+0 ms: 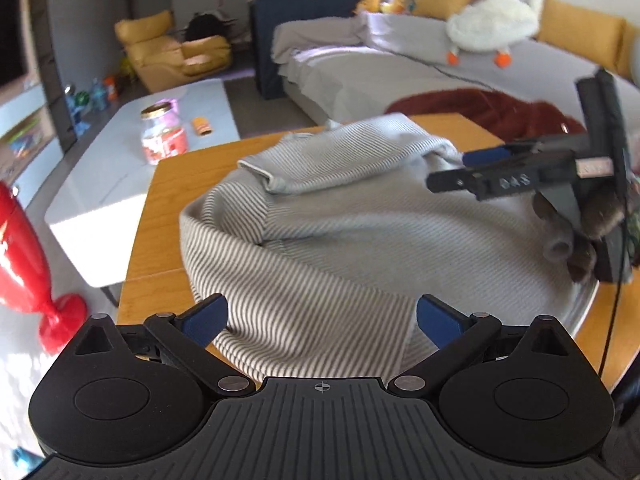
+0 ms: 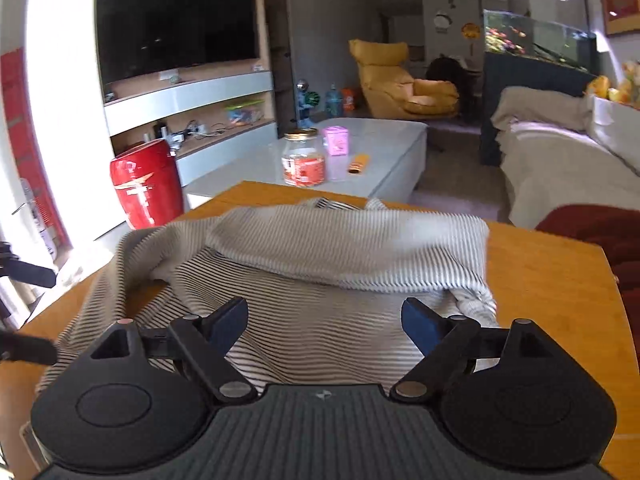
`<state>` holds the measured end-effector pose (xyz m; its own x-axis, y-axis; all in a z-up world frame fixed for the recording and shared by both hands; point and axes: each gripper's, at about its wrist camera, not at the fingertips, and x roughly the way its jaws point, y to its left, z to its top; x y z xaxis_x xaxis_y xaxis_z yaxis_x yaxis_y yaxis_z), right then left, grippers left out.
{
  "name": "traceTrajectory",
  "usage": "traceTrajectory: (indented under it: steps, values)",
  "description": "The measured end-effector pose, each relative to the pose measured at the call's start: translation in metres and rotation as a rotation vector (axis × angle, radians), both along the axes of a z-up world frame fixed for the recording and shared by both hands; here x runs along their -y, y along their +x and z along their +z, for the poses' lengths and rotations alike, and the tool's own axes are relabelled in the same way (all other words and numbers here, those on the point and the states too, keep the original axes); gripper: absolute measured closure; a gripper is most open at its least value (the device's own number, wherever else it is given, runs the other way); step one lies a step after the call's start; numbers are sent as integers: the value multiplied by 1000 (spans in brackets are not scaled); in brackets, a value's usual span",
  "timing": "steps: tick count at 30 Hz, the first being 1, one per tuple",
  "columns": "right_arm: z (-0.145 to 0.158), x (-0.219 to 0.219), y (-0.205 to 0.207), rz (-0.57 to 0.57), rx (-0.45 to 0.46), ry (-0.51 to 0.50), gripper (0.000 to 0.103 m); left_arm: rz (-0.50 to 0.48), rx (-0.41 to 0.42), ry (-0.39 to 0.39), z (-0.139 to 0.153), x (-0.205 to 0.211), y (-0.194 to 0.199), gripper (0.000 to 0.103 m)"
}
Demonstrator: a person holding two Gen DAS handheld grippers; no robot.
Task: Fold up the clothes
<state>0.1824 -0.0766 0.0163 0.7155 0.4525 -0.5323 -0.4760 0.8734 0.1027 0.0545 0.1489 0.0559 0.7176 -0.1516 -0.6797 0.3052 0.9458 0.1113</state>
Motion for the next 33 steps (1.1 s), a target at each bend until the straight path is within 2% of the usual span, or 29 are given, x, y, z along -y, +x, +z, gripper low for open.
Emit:
traceTrajectory:
  steps: [2, 3, 5, 6, 7, 9, 10, 12, 14, 17, 20, 21, 25, 28, 29, 32, 33]
  values:
    - [-10, 10, 3, -39, -32, 41, 18, -48, -1, 97, -5, 15, -6, 13]
    - [-12, 15, 4, -52, -43, 67, 18, -59, -4, 137, -8, 20, -7, 23]
    - [-17, 26, 6, -77, -63, 121, 13, -59, -15, 176, -13, 24, -6, 35]
    - [-20, 31, 8, -90, -73, 147, 7, -48, -21, 183, -15, 23, -3, 48]
    - [-22, 36, 9, -102, -83, 173, 7, -28, -27, 182, -15, 19, 1, 65]
    - [-24, 45, 9, -115, -89, 224, 6, 18, -41, 169, -13, 11, 10, 82]
    - [-24, 48, 9, -115, -89, 250, 6, 51, -54, 128, -7, 3, 16, 82]
    - [-26, 57, 7, -121, -81, 301, 5, 117, -78, -8, 15, -18, 28, 82]
    - [-26, 65, 4, -121, -65, 345, 5, 173, -52, -105, 45, -33, 38, 82]
    - [-27, 76, 0, -122, -41, 411, 2, 236, 38, -188, 100, -46, 59, 86]
    - [-27, 83, -1, -106, -34, 463, 1, 244, 106, -269, 148, -45, 87, 100]
    - [-28, 85, -1, -98, -35, 479, 0, 240, 124, -284, 159, -41, 98, 100]
    - [-30, 92, -1, -90, -33, 542, 0, 210, 182, -305, 190, -10, 146, 100]
    - [-33, 100, 0, -95, -41, 594, 0, 154, 169, -319, 194, 18, 172, 99]
    - [-34, 103, 1, -104, -49, 612, 0, 131, 158, -295, 191, 29, 176, 97]
    - [-40, 113, 5, -137, -74, 666, 0, 72, 113, -108, 164, 63, 172, 73]
    - [-42, 115, 6, -155, -85, 683, 0, 54, 86, -30, 147, 72, 165, 58]
